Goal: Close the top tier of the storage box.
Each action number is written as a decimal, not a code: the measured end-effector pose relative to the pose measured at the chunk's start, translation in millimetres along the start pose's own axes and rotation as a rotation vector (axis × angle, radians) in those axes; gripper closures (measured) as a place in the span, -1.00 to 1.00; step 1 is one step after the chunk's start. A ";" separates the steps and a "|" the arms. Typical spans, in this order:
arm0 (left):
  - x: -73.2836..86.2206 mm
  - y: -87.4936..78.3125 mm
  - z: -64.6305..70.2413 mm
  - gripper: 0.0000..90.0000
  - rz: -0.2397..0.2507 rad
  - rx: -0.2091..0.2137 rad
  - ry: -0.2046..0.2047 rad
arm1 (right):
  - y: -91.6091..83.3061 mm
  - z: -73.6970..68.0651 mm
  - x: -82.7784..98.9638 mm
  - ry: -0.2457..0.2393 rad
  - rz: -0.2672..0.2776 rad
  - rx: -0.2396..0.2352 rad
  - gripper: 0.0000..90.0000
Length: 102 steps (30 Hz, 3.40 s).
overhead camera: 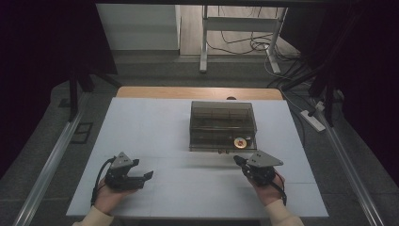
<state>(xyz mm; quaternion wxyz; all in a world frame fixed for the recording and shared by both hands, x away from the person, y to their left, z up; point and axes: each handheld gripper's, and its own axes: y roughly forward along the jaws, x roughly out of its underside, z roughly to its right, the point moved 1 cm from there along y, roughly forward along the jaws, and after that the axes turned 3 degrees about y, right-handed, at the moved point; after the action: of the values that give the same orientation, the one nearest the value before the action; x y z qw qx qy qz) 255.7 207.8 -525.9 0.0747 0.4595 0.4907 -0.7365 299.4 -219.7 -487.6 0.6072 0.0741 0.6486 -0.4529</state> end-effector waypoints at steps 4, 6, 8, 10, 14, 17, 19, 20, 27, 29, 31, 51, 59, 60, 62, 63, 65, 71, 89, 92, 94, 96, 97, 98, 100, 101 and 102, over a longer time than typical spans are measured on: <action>-0.1 0.3 -0.2 -0.48 -0.002 0.001 0.000 | 2.2 3.7 -0.5 0.011 -0.002 0.015 0.99; 0.0 0.3 -0.7 -0.48 -0.001 0.000 0.000 | 5.1 5.4 -1.1 0.027 0.004 0.010 0.99; 0.0 0.1 -0.8 -0.48 0.000 0.001 0.001 | 8.7 5.9 -2.3 0.022 -0.003 0.015 1.00; -0.1 0.2 -1.0 -0.49 -0.001 0.001 -0.002 | 13.0 5.8 -4.1 0.018 -0.012 0.029 1.00; -0.3 0.1 -1.3 -0.52 -0.005 -0.001 -0.008 | 19.9 3.9 -9.4 0.007 -0.009 0.021 1.00; -0.3 0.4 -1.5 -0.53 -0.008 0.001 -0.011 | 22.4 0.2 -11.3 -0.012 -0.009 0.031 1.00; -0.5 0.9 -1.4 -0.54 -0.011 0.001 -0.009 | 22.3 0.4 -12.4 -0.017 -0.009 0.031 1.00; -0.5 1.1 -1.1 -0.54 -0.012 0.002 -0.011 | 22.3 0.5 -12.6 -0.016 -0.009 0.032 1.00; -1.2 1.1 0.3 -0.54 -0.012 0.004 -0.004 | 23.3 1.8 -13.5 -0.016 -0.003 0.042 1.00; -1.2 1.4 0.4 -0.54 -0.013 0.005 -0.003 | 23.9 2.3 -13.6 -0.016 0.000 0.043 1.00; -1.1 1.5 0.4 -0.54 -0.014 0.005 -0.003 | 24.4 2.6 -14.1 -0.016 -0.002 0.043 1.00; -1.4 2.4 1.0 -0.54 -0.018 0.007 0.002 | 34.2 9.7 -18.9 -0.008 0.003 0.057 1.00; -1.3 3.0 0.9 -0.54 -0.020 0.009 0.002 | 38.0 13.9 -19.7 -0.004 0.002 0.062 0.99; -1.2 3.1 0.9 -0.54 -0.021 0.010 0.002 | 38.5 14.1 -19.8 -0.002 0.004 0.063 1.00; -1.2 3.2 1.0 -0.54 -0.021 0.010 0.003 | 39.6 14.9 -20.1 0.000 0.006 0.065 0.99; -1.3 3.2 1.1 -0.54 -0.021 0.010 0.003 | 40.4 15.3 -20.3 0.002 0.007 0.067 0.99; -1.3 3.3 1.2 -0.54 -0.022 0.010 0.004 | 41.0 16.2 -20.9 0.001 0.002 0.069 0.99; -1.0 4.2 1.3 -0.54 -0.027 0.014 0.008 | 44.2 19.3 -21.7 0.008 0.006 0.070 0.99; -0.6 5.1 1.5 -0.55 -0.031 0.016 0.011 | 52.2 27.6 -23.3 0.013 0.017 0.075 0.99; -0.5 5.3 1.5 -0.55 -0.033 0.016 0.012 | 53.3 28.6 -24.0 0.010 0.018 0.077 1.00; -0.4 5.6 1.4 -0.55 -0.034 0.017 0.013 | 54.3 30.0 -24.3 0.013 0.018 0.074 0.99; -0.4 5.7 1.5 -0.55 -0.035 0.017 0.014 | 55.6 31.0 -24.7 0.015 0.019 0.076 0.99; -0.4 5.8 1.5 -0.55 -0.035 0.018 0.014 | 56.2 31.5 -24.8 0.015 0.020 0.077 0.99; -0.3 5.8 1.4 -0.55 -0.036 0.018 0.014 | 56.8 32.1 -25.0 0.014 0.021 0.079 0.99; -0.3 5.8 1.3 -0.55 -0.036 0.017 0.013 | 57.7 32.9 -25.2 0.019 0.020 0.077 0.99; -0.4 5.7 1.4 -0.55 -0.036 0.017 0.014 | 58.4 33.5 -25.2 0.017 0.019 0.080 1.00; -0.4 5.7 1.5 -0.55 -0.034 0.017 0.014 | 59.2 34.0 -25.1 0.018 0.022 0.081 0.99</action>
<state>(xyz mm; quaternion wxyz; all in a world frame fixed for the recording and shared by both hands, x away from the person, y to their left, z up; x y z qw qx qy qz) 258.3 203.5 -529.2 0.0546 0.4567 0.4927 -0.7387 368.5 -197.1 -490.5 0.6029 0.1097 0.6341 -0.4717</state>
